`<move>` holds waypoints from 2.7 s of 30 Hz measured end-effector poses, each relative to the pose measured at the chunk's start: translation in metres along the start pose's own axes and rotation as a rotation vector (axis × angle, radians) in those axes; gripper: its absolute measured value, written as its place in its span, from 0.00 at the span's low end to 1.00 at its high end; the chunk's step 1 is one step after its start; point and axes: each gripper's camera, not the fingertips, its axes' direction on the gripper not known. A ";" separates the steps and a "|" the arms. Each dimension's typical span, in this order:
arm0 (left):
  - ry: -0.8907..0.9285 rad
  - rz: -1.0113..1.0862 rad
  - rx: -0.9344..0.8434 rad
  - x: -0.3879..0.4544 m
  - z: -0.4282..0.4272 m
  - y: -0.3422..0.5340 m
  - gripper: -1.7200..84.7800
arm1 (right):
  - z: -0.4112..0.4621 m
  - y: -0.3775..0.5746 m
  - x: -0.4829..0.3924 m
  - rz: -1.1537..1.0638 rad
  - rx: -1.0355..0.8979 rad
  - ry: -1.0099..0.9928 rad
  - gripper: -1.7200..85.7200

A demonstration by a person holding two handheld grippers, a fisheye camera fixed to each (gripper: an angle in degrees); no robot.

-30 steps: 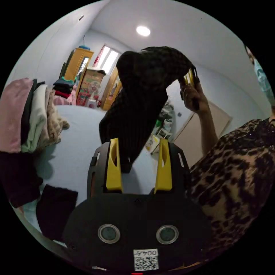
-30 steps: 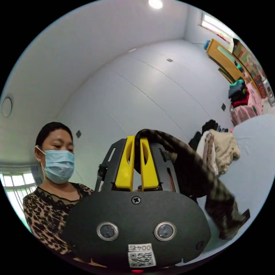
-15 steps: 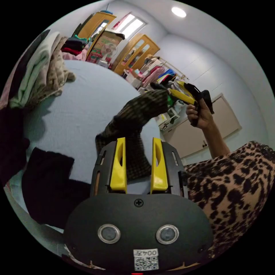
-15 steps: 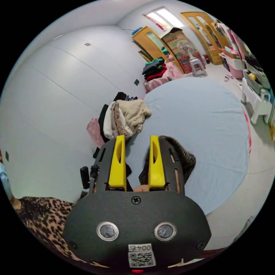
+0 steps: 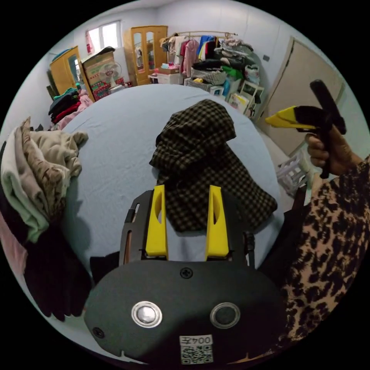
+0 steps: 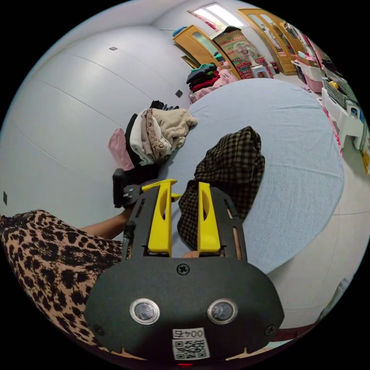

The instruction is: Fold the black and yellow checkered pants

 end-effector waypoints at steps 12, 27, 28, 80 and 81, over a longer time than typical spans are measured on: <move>-0.078 0.034 -0.068 -0.052 0.020 -0.099 0.05 | 0.016 0.024 -0.024 -0.027 -0.005 0.138 0.17; 0.651 -0.260 0.482 -0.165 -0.225 -0.137 0.03 | 0.026 0.007 -0.096 -0.150 0.104 0.136 0.24; 0.648 -0.263 0.491 -0.165 -0.231 -0.136 0.03 | 0.028 0.008 -0.099 -0.147 0.098 0.118 0.24; 0.305 0.121 1.305 -0.177 -0.684 0.038 0.04 | -0.316 -0.033 -0.380 -0.864 0.679 -0.240 0.02; 0.308 0.096 1.281 -0.192 -0.672 0.014 0.04 | -0.307 -0.053 -0.374 -0.832 0.681 -0.196 0.02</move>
